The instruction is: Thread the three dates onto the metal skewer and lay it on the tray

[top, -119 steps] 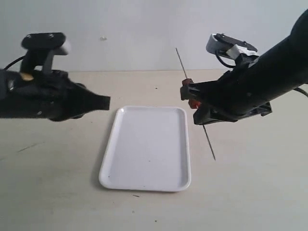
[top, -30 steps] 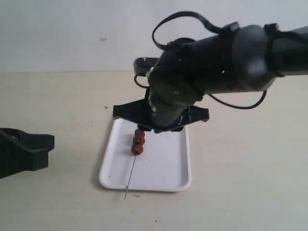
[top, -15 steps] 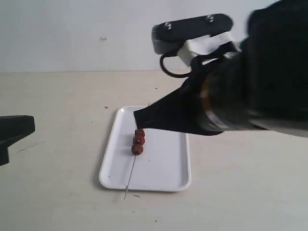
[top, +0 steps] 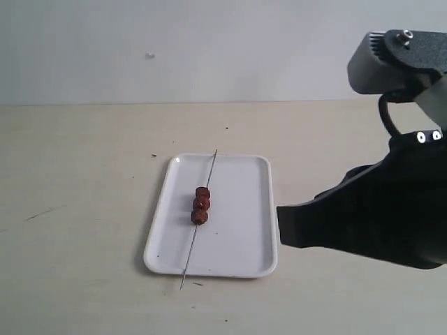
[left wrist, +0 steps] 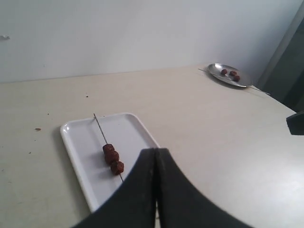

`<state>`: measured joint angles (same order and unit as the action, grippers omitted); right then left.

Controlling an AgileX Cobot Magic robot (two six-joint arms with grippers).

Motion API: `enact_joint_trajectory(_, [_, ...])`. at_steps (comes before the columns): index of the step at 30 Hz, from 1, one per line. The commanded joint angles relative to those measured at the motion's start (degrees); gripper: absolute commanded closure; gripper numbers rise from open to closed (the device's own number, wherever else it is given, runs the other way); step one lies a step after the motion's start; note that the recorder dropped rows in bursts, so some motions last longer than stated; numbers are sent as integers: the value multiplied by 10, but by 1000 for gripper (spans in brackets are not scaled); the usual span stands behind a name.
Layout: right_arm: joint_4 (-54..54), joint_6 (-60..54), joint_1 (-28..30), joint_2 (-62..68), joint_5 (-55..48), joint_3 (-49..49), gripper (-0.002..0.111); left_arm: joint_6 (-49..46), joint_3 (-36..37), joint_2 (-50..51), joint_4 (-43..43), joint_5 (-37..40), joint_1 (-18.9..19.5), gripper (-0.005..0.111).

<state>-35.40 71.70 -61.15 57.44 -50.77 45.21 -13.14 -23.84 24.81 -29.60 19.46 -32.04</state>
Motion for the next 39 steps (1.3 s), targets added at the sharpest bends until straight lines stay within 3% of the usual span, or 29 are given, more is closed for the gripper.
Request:
enact_joint_trajectory(1, [1, -5, -2, -10, 4, -2, 108, 0, 3, -4, 6, 0, 1, 107])
enact_joint_trajectory(4, [-7, -44, 31, -55, 17, -2, 108, 0, 3, -4, 8, 4, 1, 107])
enact_joint_trajectory(7, [22, -108, 106, -121, 52, -10, 108, 0, 3, -4, 8, 11, 1, 107])
enact_joint_trajectory(9, [19, -139, 175, -169, 142, -48, 108, 0, 3, -4, 8, 14, 1, 107])
enact_joint_trajectory(10, [19, -167, 243, -213, 239, -102, 108, 0, 3, -4, 8, 14, 1, 107])
enact_joint_trajectory(13, [20, -192, 340, -282, 353, -192, 108, 0, 3, -4, 8, 14, 1, 107])
enact_joint_trajectory(17, [23, -192, 447, -370, 376, -285, 108, 0, 3, -4, 8, 14, 1, 107])
enact_joint_trajectory(20, [23, -192, 496, -413, 365, -324, 108, 0, 3, -4, 8, 14, 1, 107])
enact_joint_trajectory(34, [23, -207, 515, -566, 341, -452, 108, 0, 3, -4, 10, 14, 1, 107])
enact_joint_trajectory(39, [50, -135, 515, -573, 376, -452, 108, 0, 3, -4, 9, 15, 1, 107])
